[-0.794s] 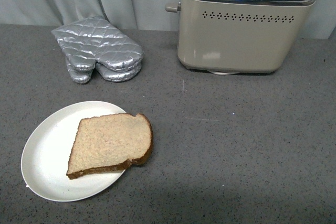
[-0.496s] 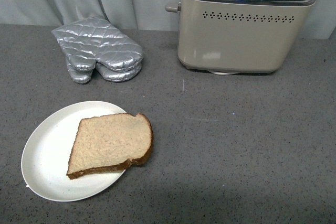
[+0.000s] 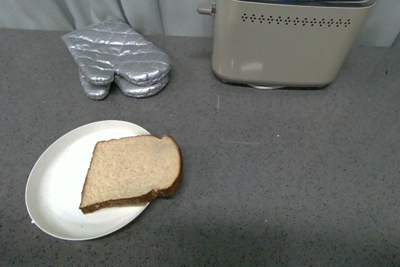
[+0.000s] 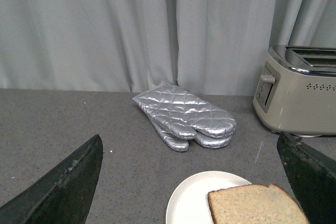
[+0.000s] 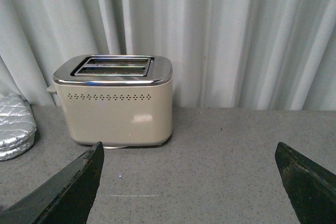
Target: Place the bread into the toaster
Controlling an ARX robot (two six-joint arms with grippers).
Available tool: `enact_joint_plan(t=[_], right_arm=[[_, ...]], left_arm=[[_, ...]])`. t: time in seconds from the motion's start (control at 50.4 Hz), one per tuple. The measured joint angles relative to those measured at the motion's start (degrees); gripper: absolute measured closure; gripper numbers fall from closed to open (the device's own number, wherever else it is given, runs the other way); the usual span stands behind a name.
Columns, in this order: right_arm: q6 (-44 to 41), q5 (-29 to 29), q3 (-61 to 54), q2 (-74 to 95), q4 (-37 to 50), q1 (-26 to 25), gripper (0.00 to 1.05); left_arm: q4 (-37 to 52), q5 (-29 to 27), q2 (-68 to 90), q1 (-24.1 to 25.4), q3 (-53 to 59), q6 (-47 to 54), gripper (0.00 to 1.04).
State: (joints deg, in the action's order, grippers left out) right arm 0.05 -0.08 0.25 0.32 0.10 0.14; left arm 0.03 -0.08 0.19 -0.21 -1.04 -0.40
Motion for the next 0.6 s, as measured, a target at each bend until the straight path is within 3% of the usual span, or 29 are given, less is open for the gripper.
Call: enact_joint_plan(t=[0.079, 0.159, 0.238, 0.437, 0.596], right_arm=[[0.0, 0.0, 0.0, 0.0, 0.0, 0.0, 0.10], [0.0, 0.0, 0.0, 0.0, 0.0, 0.0, 0.10], [0.0, 0.0, 0.0, -0.1, 0.0, 0.0, 0.10], [0.0, 0.0, 0.0, -0.1, 0.0, 0.0, 0.10], [0.0, 0.0, 0.0, -0.1, 0.0, 0.0, 0.10]], left_arm=[[-0.2, -0.8, 0.2, -0.1, -0.1, -0.2, 0.07], [-7.8, -10.4, 4.6, -2.8, -2.6, -6.5, 0.07], [-9.7, -13.4, 10.4, -3.3, -3.3, -13.0, 0.07], [0.9, -7.1, 28.1, 0.7, -4.9, -18.4, 0.07], [11.6, 0.7, 55.1, 6.2, -10.8, -17.0, 0.07]])
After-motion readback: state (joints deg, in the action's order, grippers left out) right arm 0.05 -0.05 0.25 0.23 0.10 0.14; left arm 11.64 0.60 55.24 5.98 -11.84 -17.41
